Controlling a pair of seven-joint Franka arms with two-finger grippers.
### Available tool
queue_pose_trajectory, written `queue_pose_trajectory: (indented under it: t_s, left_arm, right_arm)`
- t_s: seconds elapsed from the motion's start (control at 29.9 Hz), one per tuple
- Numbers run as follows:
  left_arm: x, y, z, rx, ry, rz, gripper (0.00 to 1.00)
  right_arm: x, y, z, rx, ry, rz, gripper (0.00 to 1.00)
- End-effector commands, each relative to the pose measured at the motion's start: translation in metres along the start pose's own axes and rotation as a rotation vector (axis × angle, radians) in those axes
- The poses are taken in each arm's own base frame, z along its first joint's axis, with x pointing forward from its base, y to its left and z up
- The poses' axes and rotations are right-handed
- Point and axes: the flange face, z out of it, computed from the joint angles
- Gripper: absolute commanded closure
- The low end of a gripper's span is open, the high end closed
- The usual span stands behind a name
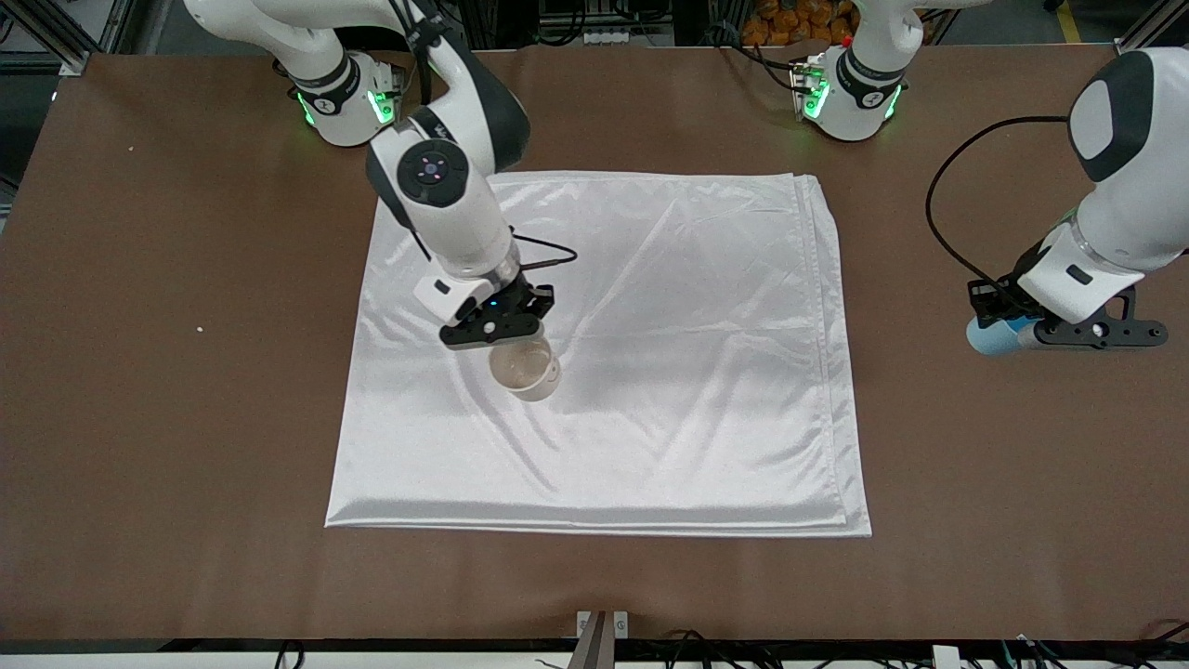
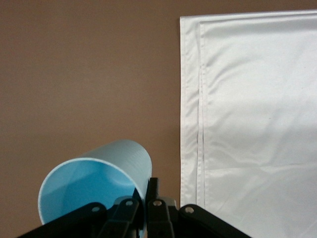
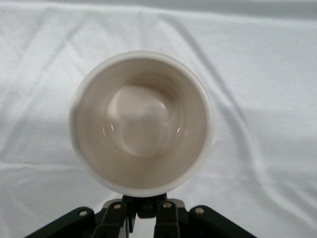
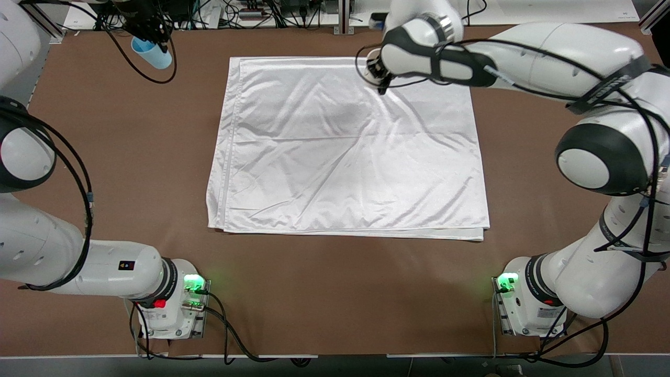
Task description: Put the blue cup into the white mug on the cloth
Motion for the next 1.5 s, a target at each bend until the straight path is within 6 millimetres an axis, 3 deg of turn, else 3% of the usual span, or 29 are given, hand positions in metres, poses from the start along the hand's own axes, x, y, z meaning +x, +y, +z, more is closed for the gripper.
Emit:
queue_pose_trajectory:
  t_s: [0.0,0.33,0.63,0.67,0.7,0.74,0.77,0.8,0.97,1.1,1.2,1.34,1.47]
  left_arm:
    - [0.008,0.002,-0.024,0.018,0.023,0.022,1.00]
    - [0.015,0.004,-0.036,0.017,0.051,0.025,1.00]
    - [0.023,0.007,-0.038,0.017,0.062,0.031,1.00]
    - [0.023,0.007,-0.039,0.017,0.064,0.031,1.00]
    - [0.023,0.007,-0.040,0.017,0.065,0.031,1.00]
    - [0.023,0.007,-0.040,0.017,0.065,0.031,1.00]
    - [0.023,0.007,-0.040,0.017,0.065,0.031,1.00]
    - [0.023,0.008,-0.040,0.017,0.065,0.032,1.00]
    - [0.023,0.019,-0.040,0.014,0.066,0.044,1.00]
    - [0.023,0.024,-0.040,0.014,0.066,0.052,1.00]
    - [0.024,0.045,-0.036,0.006,0.062,0.084,1.00]
    - [0.031,0.077,-0.025,-0.001,0.052,0.124,1.00]
    - [0.036,0.125,-0.010,0.031,0.046,0.128,1.00]
  right_arm:
    - [-0.007,-0.028,0.047,-0.004,-0.007,-0.021,1.00]
    - [-0.037,-0.067,0.109,-0.014,0.008,-0.145,1.00]
    - [-0.044,-0.073,0.122,-0.011,-0.003,-0.155,0.98]
    - [-0.044,-0.073,0.122,-0.006,-0.007,-0.144,0.84]
    - [-0.043,-0.071,0.121,-0.005,-0.009,-0.125,0.61]
    - [-0.042,-0.070,0.120,-0.007,-0.008,-0.112,0.12]
    - [-0.042,-0.070,0.118,-0.009,-0.009,-0.094,0.00]
    - [-0.041,-0.070,0.115,-0.008,-0.007,-0.082,0.00]
    - [-0.042,-0.070,0.088,-0.024,-0.016,-0.070,0.00]
    - [-0.040,-0.064,0.047,-0.043,-0.027,-0.066,0.00]
    - [-0.039,-0.056,0.010,-0.061,-0.037,-0.057,0.00]
    - [-0.028,-0.029,-0.040,-0.069,-0.028,-0.014,0.00]
    - [-0.021,-0.003,-0.084,-0.074,-0.020,0.025,0.00]
